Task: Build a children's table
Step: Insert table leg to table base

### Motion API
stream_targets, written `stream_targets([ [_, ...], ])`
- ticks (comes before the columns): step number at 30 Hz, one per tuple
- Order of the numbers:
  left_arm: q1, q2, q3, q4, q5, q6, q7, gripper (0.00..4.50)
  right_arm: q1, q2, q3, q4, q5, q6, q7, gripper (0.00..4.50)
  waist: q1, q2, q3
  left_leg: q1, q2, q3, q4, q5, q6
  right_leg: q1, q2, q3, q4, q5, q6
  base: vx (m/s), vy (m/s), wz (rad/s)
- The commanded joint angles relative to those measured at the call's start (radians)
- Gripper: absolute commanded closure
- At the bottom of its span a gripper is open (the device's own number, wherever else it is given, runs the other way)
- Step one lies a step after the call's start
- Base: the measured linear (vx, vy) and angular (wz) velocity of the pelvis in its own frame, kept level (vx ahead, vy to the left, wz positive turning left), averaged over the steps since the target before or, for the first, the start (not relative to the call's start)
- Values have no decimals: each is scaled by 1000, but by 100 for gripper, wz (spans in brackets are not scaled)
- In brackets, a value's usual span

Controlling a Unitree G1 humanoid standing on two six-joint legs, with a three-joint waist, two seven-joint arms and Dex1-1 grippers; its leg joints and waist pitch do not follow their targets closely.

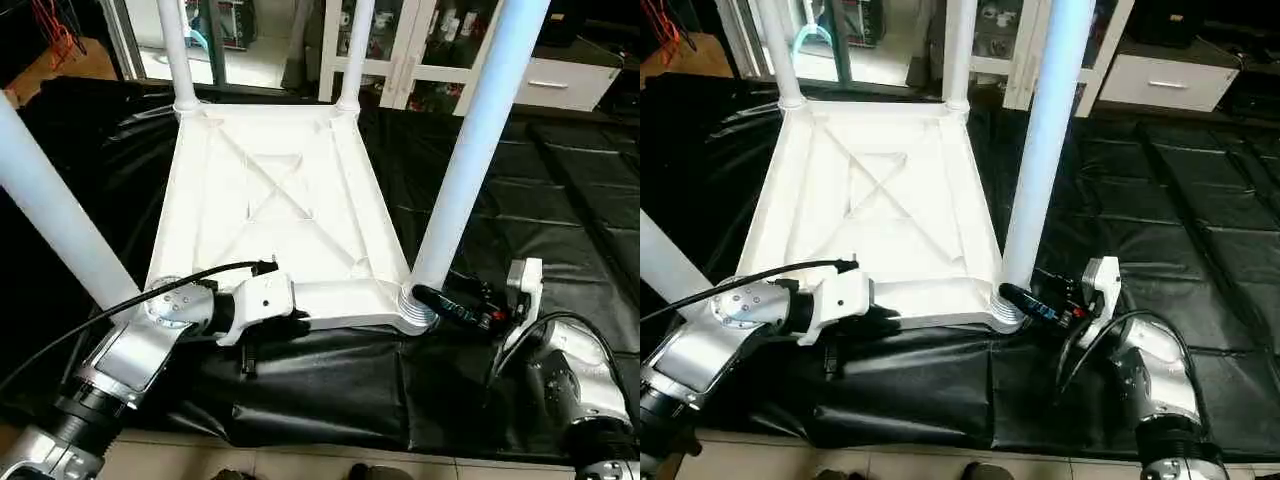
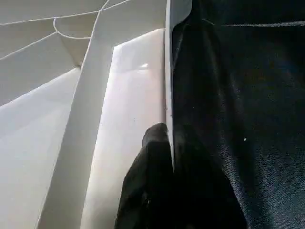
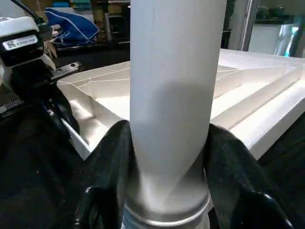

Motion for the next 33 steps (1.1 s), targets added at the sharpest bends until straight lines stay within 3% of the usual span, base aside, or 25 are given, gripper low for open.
stream_targets([
  [1,23,-4,-43,50,40,13,9,450,50,1,-11,68,-47,-12,-64,264,-17,2,-15,36,73,-57,-110,-548,-52,-31,-58,35,-95,-622,-113,0,0,0],
  [10,15,-8,-41,61,47,2,15,450,12,47,-52,21,0,-42,-98,264,-25,4,-9,34,71,-63,-116,-590,-62,-32,-60,34,-96,-639,-108,0,0,0],
  [21,12,-8,-38,69,54,-8,18,450,26,55,-39,10,-4,-64,-99,264,-22,6,-11,35,73,-54,-117,-523,-49,-26,-61,40,-91,-542,-146,0,0,0],
  [27,2,-27,-31,84,63,-24,52,450,45,81,-71,-15,-4,-145,-133,264,-19,5,-15,36,74,-50,-116,-503,-46,-22,-60,40,-88,-515,-156,0,0,0],
  [33,-5,-36,-28,100,70,-40,68,450,76,107,-68,-45,-4,-188,-146,264,-13,5,-17,35,75,-50,-116,-483,-41,-20,-61,42,-86,-502,-156,0,0,0],
])
